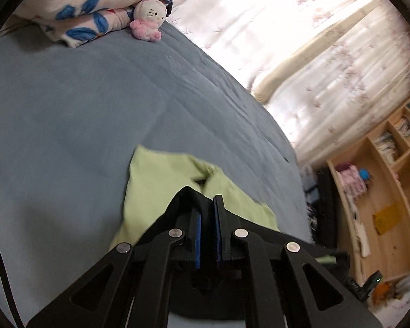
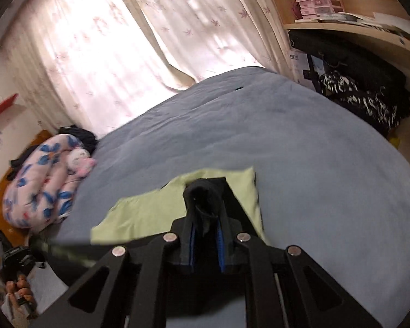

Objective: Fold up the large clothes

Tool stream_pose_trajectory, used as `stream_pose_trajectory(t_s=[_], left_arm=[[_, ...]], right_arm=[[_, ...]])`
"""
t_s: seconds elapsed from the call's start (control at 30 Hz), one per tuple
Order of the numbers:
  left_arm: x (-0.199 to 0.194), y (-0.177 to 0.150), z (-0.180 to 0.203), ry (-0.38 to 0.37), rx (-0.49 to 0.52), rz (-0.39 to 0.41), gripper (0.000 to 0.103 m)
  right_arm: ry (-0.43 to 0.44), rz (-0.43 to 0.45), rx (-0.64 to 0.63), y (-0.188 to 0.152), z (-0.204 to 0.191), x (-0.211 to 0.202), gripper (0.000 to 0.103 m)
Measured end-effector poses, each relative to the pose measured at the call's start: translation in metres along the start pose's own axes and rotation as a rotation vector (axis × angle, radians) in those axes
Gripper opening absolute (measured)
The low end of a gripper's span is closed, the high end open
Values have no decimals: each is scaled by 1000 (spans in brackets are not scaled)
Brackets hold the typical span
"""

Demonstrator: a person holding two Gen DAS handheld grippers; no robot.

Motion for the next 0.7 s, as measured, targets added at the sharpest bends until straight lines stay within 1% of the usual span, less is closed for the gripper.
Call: stream_pose_trajectory(t_s=[0.03,0.07,0.1,0.13,0.17,0.2,0.27,0.37,0.4,0.43,0.47,0.53,0.57,0.7], left_arm=[[15,11,-1,13,-7,-1,7],[36,22,-3,39,-10,-11,12],[61,33,-6,79,-12,-34,22],[79,38,-8,103,-17,-52,30],[96,46,-11,135,-11,-71,36],[111,52,-16,170,-14,-92,37],[124,58,-20,163,-14,-113,37],[134,60,-17,168,67,-143,38],[141,57,-13,172,129,-172,41],[145,55,-11,179,165,-192,41],[152,52,-9,203,209,-212,41],[163,48,-11,238,263,-237,41],[170,48,-13,249,279,-247,41],[191,51,-15,230,315,-304,41]], right_arm=[[-15,-6,1,12,2,24,23],[-34,-11,-5,20,3,44,36],[-70,-8,-6,28,7,68,45],[-98,-13,-4,32,11,82,47],[-115,-40,-4,36,15,101,49],[-116,-65,-1,37,19,112,49],[-93,-114,10,36,30,132,49],[-67,-167,-20,31,44,151,49],[-65,-186,-36,29,49,157,49],[-57,-201,-42,27,54,162,49],[-47,-221,-45,27,58,168,49],[-40,-266,-48,25,65,183,49],[-43,-284,-55,24,67,190,49],[-65,-316,-85,25,70,214,49]])
Point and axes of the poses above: each gripper's, at about its wrist camera, not at the fingertips, and x roughly the way its jaws point, z to its right, y to its top, the point moved 1 cm from there along x, roughly the way its jaws point, and after that the axes turned 6 degrees about -z, right-handed, at the moved point
